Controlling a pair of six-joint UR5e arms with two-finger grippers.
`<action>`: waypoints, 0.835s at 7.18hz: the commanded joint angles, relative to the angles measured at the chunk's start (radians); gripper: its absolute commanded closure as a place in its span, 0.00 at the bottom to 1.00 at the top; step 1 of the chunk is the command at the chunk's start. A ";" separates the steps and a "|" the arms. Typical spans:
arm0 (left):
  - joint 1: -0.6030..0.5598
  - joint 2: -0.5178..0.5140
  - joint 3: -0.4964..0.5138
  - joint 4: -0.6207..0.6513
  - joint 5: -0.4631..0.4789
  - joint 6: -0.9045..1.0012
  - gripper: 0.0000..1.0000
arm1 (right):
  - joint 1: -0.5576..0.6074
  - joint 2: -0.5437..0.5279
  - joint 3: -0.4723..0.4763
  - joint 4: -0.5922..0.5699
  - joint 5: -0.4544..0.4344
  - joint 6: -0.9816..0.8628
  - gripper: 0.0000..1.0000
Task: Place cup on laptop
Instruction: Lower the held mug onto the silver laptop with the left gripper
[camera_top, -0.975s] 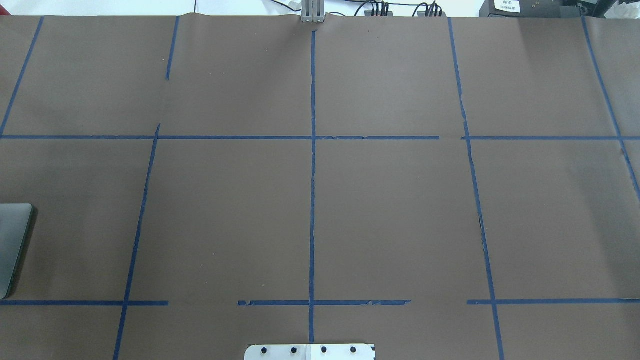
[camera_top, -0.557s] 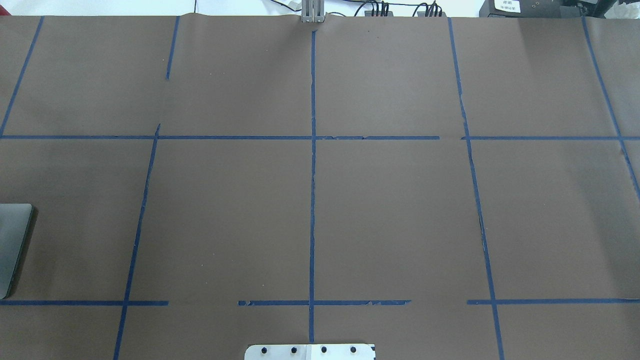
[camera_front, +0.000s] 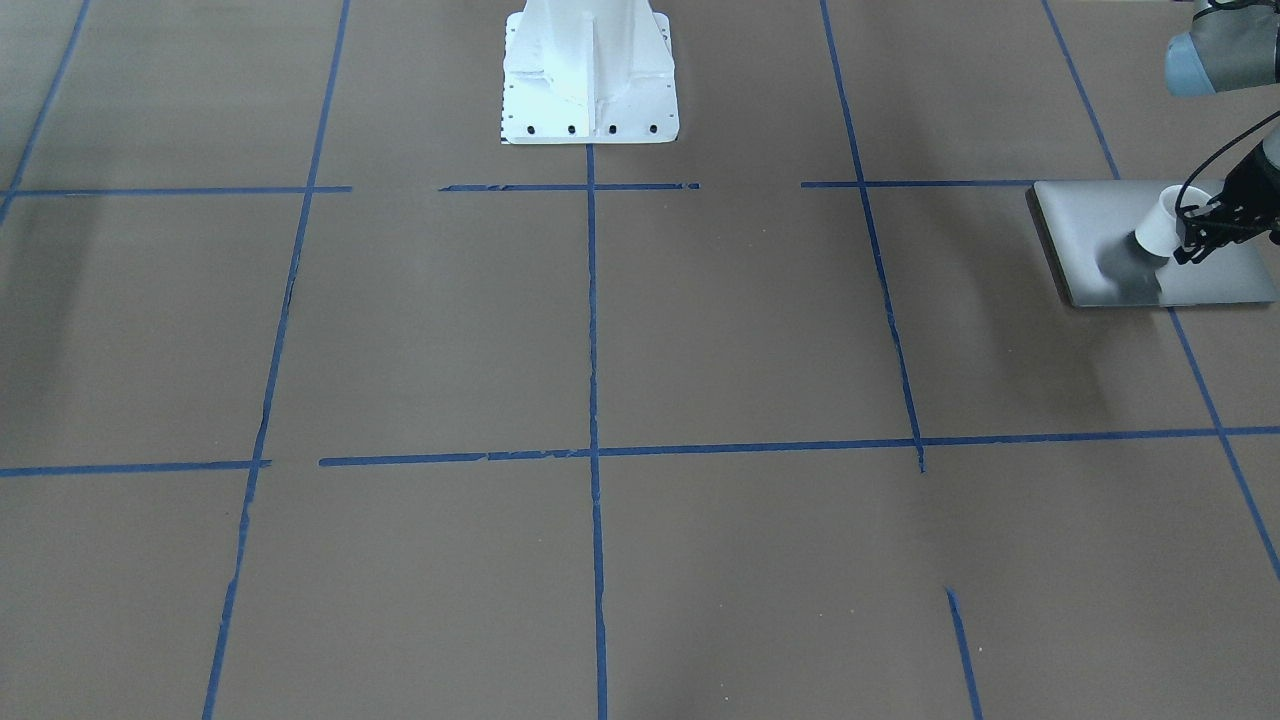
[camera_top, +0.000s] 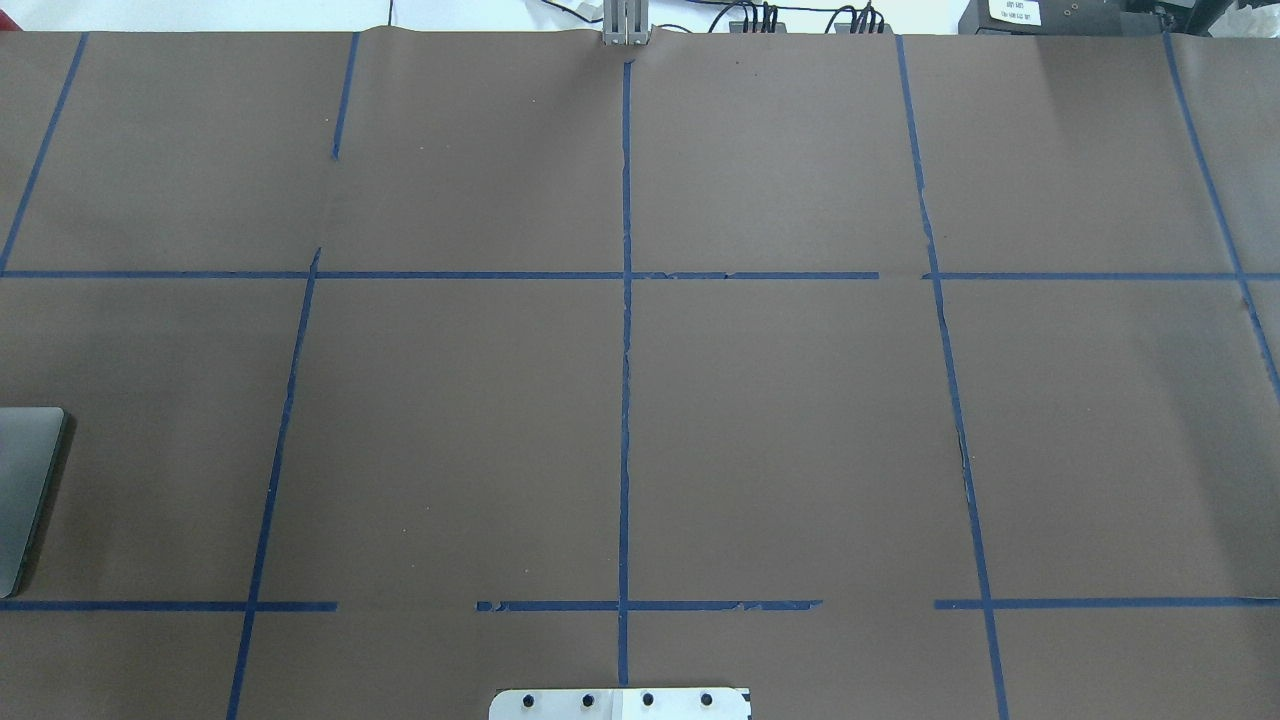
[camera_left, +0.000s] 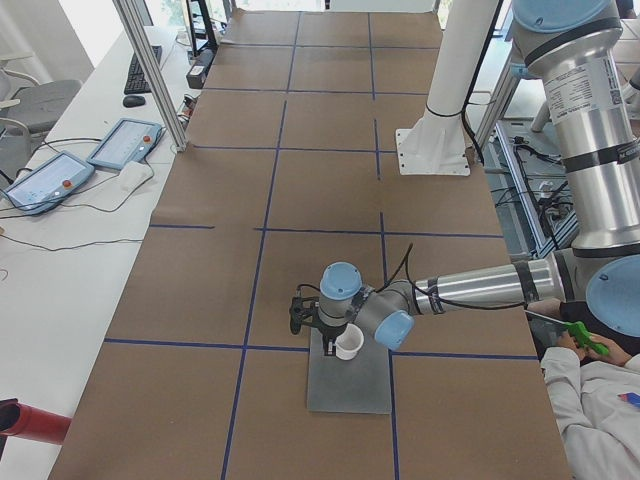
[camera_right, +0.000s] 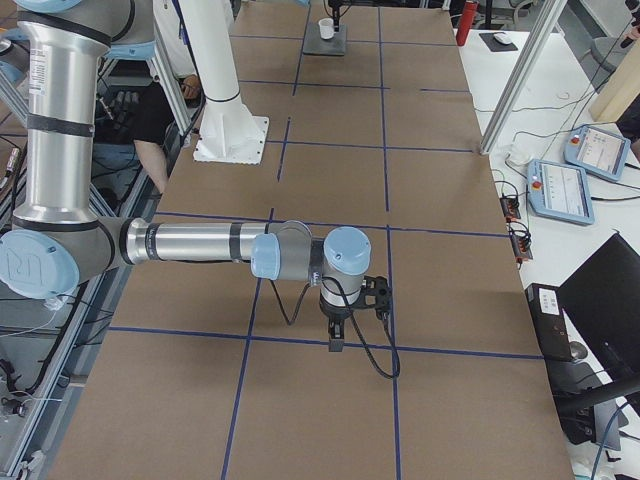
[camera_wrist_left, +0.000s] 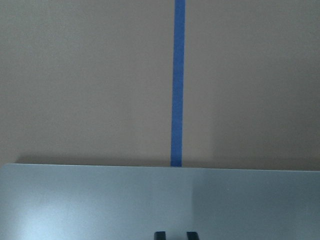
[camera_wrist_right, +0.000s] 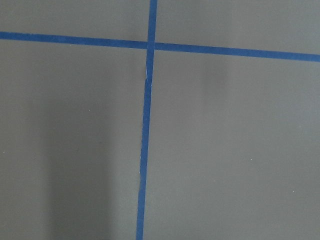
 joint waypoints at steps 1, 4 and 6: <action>0.000 -0.006 0.000 -0.003 -0.009 0.006 0.00 | 0.000 0.000 0.000 -0.001 0.000 0.000 0.00; -0.021 0.011 -0.073 0.011 -0.009 0.063 0.00 | 0.000 0.000 0.000 0.000 0.000 0.000 0.00; -0.163 0.004 -0.081 0.045 -0.068 0.206 0.00 | 0.000 0.000 0.000 -0.001 0.000 0.000 0.00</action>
